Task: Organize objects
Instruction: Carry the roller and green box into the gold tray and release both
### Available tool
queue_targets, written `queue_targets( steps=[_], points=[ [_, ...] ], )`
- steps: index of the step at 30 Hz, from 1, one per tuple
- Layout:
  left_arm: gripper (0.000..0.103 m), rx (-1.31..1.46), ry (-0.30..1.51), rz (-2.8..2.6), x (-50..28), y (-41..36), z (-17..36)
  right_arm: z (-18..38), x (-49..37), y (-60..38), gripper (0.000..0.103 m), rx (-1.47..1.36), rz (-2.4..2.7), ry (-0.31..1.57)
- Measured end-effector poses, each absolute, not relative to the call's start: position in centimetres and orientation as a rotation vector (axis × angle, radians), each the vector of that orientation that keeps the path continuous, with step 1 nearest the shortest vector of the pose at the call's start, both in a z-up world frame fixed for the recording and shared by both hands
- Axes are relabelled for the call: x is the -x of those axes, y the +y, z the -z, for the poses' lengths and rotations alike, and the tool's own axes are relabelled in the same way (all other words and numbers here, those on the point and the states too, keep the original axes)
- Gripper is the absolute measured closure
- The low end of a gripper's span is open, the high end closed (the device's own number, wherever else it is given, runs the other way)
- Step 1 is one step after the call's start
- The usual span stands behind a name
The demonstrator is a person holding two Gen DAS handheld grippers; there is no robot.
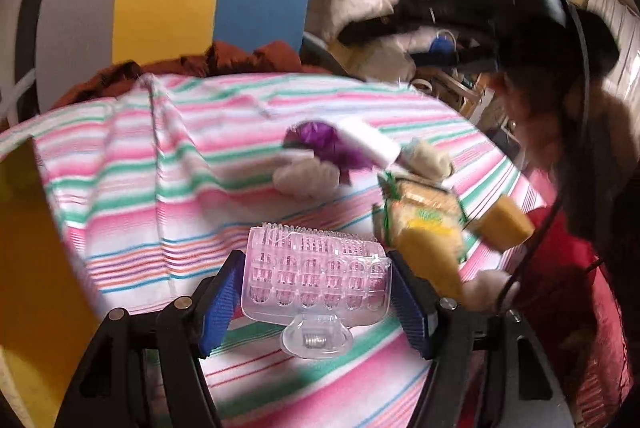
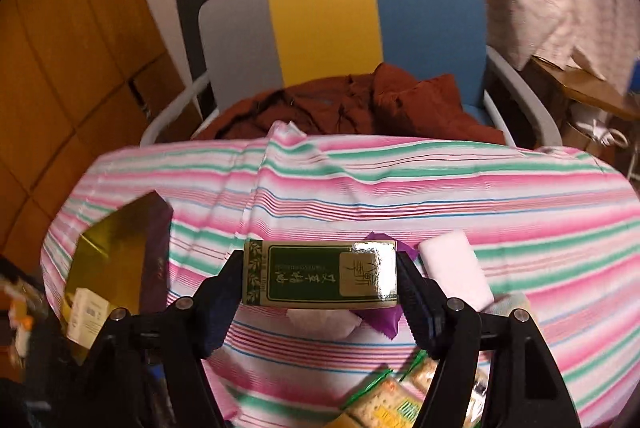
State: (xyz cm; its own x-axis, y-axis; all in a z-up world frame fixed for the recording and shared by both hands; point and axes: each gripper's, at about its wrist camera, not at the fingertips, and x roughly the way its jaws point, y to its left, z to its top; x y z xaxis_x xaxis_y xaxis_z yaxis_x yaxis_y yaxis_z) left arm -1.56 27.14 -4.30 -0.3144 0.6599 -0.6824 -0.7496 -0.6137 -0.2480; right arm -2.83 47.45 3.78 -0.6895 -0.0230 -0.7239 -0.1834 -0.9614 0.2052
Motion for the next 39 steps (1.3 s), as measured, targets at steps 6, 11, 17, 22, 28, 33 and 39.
queue_targets(
  steps=[6, 11, 17, 22, 28, 33, 39],
  points=[
    [0.032, 0.915, 0.068, -2.135, 2.2, 22.2, 0.1, -3.7, 1.6, 45.0, 0.031, 1.178, -2.814, 0.481],
    [0.032, 0.921, -0.029, -2.315, 4.8, 15.3, -2.3, -3.5, 2.5, 39.4, 0.031, 1.23, -2.924, 0.437],
    [0.032, 0.977, -0.143, -2.523, 8.7, 6.9, -2.7, -3.3, 4.1, 30.8, 0.031, 1.327, -3.081, 0.308],
    [0.032, 1.056, -0.198, -2.622, 11.4, 2.0, -1.3, -1.7, 5.6, 24.8, 0.03, 1.452, -3.101, 0.179],
    [0.032, 1.139, -0.227, -2.7, 13.7, -1.0, 0.6, -1.2, 9.3, 21.3, 0.03, 1.512, -3.067, 0.188],
    [0.03, 1.218, -0.279, -2.719, 14.1, -2.8, 2.1, -0.5, 13.4, 20.0, 0.029, 1.549, -2.981, 0.254],
    [0.024, 1.208, -0.303, -2.76, 12.4, -4.2, 2.3, -2.6, 15.9, 20.3, 0.0, 1.397, -3.026, 0.529]
  ],
)
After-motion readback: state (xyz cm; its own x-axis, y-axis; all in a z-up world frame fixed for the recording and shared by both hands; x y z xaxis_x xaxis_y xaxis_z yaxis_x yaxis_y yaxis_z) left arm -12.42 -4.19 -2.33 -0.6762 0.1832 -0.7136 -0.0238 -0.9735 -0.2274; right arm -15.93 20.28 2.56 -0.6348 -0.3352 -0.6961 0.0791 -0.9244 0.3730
